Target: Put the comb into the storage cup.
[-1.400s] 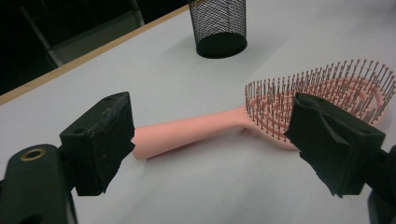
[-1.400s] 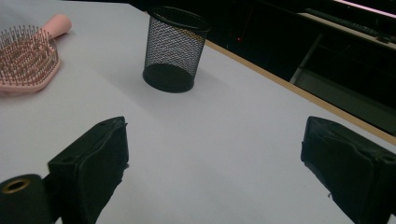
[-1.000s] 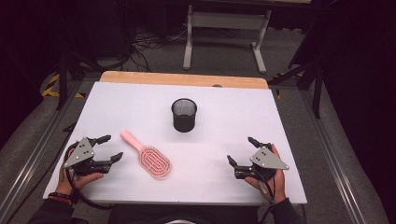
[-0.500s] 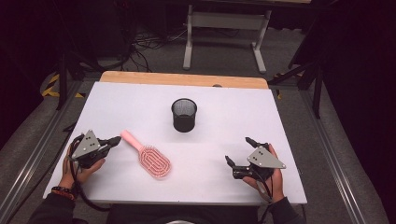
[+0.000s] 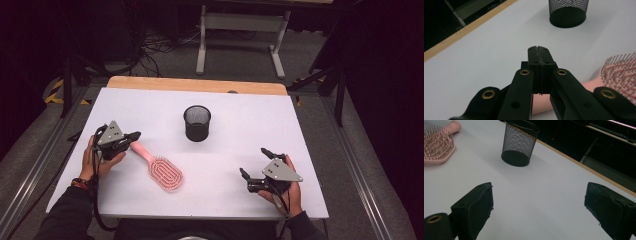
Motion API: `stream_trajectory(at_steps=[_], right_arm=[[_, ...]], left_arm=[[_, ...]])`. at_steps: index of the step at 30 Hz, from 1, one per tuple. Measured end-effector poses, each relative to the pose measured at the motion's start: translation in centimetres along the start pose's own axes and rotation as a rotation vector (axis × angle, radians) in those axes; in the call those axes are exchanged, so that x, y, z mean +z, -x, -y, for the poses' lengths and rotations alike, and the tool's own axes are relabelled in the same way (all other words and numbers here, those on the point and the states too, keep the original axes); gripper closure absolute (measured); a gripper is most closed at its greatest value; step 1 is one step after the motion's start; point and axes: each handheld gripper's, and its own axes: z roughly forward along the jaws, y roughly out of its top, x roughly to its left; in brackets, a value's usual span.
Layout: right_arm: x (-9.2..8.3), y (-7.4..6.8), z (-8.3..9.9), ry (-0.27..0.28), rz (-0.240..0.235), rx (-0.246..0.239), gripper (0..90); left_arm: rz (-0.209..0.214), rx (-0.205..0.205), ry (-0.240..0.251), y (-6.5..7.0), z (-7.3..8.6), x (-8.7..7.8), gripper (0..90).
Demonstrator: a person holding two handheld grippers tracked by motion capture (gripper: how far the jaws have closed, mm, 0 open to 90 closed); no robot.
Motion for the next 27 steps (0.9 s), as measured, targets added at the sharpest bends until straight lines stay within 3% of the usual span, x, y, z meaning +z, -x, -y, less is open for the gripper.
stream_trajectory(at_steps=[6,11,15,17,27], right_arm=[[0.2,0.0,0.1,-0.015,-0.015,-0.008,9.5],[0.2,0.0,0.1,-0.016,-0.015,-0.003,9.5],[0.4,-0.2,0.0,-0.021,-0.035,0.000,9.6],[0.5,-0.2,0.0,-0.018,-0.045,0.003,10.2],[0.5,-0.3,0.1,-0.028,-0.055,-0.001,10.2]], left_arm=[[0.001,0.006,-0.118,0.2,-0.1,2.3,89.9],[0.000,-0.027,-0.148,0.0,0.5,2.7,89.9],[0.007,-0.023,-0.204,0.3,0.7,3.6,89.9],[-0.002,0.001,-0.242,0.7,0.6,4.1,89.9],[-0.008,0.006,-0.276,0.2,1.0,3.4,89.9]])
